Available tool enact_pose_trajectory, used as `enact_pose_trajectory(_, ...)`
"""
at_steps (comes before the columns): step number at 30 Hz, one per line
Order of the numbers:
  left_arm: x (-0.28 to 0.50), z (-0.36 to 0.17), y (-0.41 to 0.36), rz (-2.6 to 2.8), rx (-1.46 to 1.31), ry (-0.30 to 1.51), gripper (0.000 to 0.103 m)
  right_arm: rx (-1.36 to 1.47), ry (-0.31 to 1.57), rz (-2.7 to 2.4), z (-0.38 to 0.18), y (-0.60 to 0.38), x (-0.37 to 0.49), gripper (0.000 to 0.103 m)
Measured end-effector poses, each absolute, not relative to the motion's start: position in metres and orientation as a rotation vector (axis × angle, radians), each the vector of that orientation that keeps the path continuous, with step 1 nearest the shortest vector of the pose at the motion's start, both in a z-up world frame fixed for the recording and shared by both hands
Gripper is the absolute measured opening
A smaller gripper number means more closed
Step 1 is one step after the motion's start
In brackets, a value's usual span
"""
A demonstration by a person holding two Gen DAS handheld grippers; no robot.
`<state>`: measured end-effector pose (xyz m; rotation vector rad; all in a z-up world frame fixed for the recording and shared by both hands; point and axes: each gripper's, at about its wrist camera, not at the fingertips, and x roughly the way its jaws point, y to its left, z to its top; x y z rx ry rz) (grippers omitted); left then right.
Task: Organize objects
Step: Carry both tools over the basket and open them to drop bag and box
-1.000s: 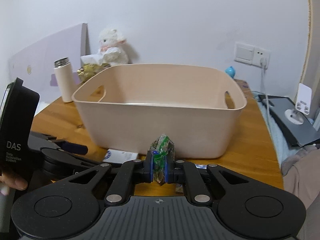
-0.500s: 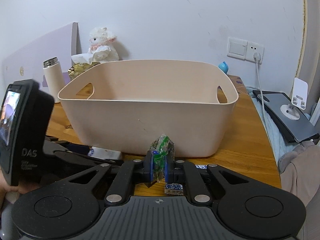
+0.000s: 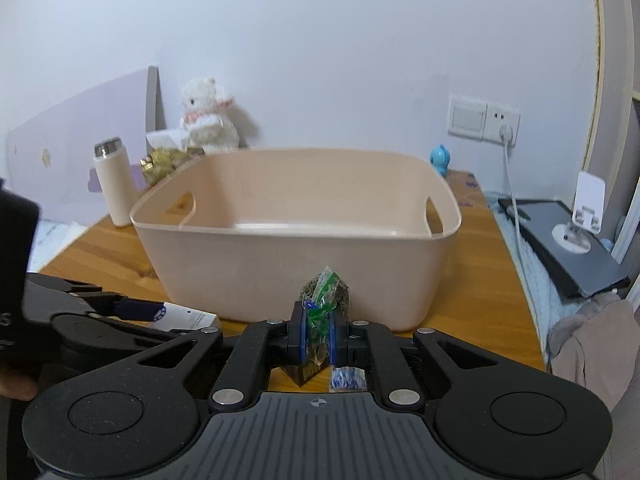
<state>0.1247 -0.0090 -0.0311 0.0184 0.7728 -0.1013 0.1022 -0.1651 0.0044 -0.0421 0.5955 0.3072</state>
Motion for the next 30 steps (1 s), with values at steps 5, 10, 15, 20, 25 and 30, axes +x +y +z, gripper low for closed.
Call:
enact_pose_trajectory(5, 0.108, 0.0, 0.0, -0.107, 0.006, 0.685, 0.062, -0.038, 0.525, 0.3, 0.027, -0.165, 0.092, 0.01)
enact_pose_trajectory(10, 0.105, 0.034, 0.003, -0.102, 0.015, 0.588, 0.062, -0.035, 0.458, 0.295, 0.049, -0.166, 0.088, 0.01)
enact_pose_trajectory(15, 0.111, 0.059, 0.001, -0.084, 0.034, 0.527, 0.062, -0.017, 0.422, 0.284, 0.064, -0.166, 0.096, 0.01)
enact_pose_trajectory(20, 0.131, 0.07, -0.003, -0.057, 0.055, 0.491, 0.062, 0.0, 0.409, 0.279, 0.073, -0.164, 0.112, 0.01)
enact_pose_trajectory(25, 0.165, 0.067, -0.004, -0.02, 0.063, 0.506, 0.062, 0.016, 0.417, 0.262, 0.073, -0.166, 0.14, 0.01)
enact_pose_trajectory(30, 0.197, 0.049, -0.004, 0.008, 0.048, 0.564, 0.062, -0.005, 0.461, 0.237, 0.06, -0.163, 0.167, 0.01)
